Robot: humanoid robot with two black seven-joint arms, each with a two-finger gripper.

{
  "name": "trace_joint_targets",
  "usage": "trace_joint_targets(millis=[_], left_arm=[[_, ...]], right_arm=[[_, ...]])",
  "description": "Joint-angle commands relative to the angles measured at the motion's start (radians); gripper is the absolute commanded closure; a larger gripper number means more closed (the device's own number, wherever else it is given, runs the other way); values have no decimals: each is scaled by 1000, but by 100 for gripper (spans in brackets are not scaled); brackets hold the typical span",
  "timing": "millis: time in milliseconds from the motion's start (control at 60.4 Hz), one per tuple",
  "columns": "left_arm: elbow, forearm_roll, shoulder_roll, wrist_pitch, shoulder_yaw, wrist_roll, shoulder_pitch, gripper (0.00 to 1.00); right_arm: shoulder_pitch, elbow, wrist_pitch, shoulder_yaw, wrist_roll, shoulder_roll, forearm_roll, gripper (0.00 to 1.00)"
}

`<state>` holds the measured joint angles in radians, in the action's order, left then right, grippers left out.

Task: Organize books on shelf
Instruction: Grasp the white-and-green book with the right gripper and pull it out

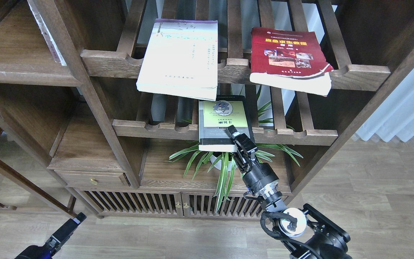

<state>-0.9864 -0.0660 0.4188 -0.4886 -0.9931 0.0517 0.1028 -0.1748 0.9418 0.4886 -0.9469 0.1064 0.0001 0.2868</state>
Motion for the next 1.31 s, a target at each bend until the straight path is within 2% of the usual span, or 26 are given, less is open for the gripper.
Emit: trace_joint_targets(millis=[0,331,497,828,960,1291], left_arm=[[0,0,0,0,-6,-1,0,0],[6,-2,-2,0,-9,-13,3,0],[3,-2,-2,0,-16,-15,-11,0],[-44,-121,-12,0,48,-21,2,0],[-83,-176,-12,0,82,-23,-6,0],[-123,-183,-94,0,90,-26,0,0]], right_arm=[[5,-1,0,0,-1,0,-1,94],[127,115,0,7,-42,0,-41,95],[224,158,0,23,-116,0,-75,95],[293,153,0,45,-208,0,-101,95],[311,146,0,45,-280,0,-100,95],[331,141,0,93,-344,0,-101,95]])
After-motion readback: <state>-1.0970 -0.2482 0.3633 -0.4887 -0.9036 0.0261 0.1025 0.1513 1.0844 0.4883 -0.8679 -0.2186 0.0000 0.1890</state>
